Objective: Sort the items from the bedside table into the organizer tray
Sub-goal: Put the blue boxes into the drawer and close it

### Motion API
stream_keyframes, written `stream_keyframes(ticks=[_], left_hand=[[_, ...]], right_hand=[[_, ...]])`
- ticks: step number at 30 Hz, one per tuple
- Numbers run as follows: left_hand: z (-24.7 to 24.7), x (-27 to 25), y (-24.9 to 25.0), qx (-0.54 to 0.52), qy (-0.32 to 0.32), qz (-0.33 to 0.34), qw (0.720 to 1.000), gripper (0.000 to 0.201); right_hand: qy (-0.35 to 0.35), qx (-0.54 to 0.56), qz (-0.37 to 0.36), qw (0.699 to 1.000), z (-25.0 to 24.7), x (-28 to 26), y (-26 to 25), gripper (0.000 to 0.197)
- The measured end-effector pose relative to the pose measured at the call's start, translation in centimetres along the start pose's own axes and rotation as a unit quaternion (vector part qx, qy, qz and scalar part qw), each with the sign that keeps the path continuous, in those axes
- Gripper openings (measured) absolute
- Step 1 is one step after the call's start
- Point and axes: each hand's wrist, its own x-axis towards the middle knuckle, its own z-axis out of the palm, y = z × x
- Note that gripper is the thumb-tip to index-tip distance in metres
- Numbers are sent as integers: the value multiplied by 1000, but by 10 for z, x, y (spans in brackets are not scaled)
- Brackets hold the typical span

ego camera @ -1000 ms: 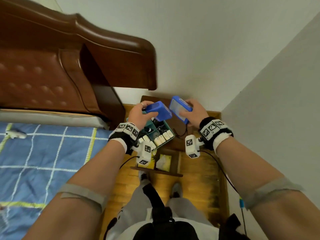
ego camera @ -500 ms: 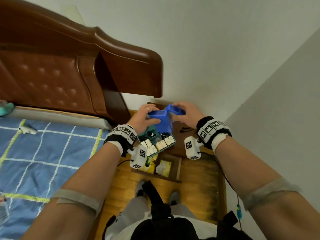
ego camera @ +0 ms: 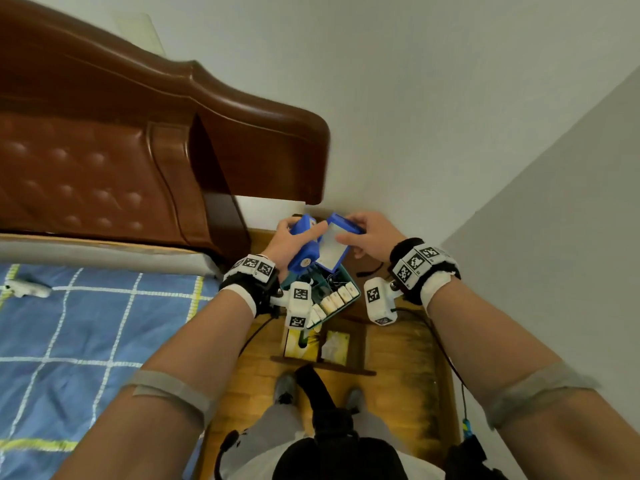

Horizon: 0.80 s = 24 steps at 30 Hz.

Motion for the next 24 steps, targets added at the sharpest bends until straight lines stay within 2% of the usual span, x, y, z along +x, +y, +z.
stream_keyframes(ticks=[2, 6, 10, 15, 21, 24], left_hand=[[-6, 3, -2, 3, -19, -19, 1000, 69], [-16, 10, 4, -48, -52, -42, 997, 38], [-26, 11, 14, -45, -55, -60, 996, 37], [-26, 6, 29, -66, -105, -85, 989, 28], [-23, 3, 34, -120, -95, -114, 982, 33], [-22, 0, 34, -156, -110, -118, 975, 43]], right_hand=[[-4, -6, 11, 1000, 3, 1, -3, 39], [6, 7, 13, 1000, 6, 0, -14, 40], [19, 31, 0, 999, 6, 2, -28, 33], [18, 51, 3, 999, 0, -2, -37, 37], [38, 128, 15, 991, 1, -5, -35, 39], [41, 181, 24, 982, 3, -8, -33, 38]])
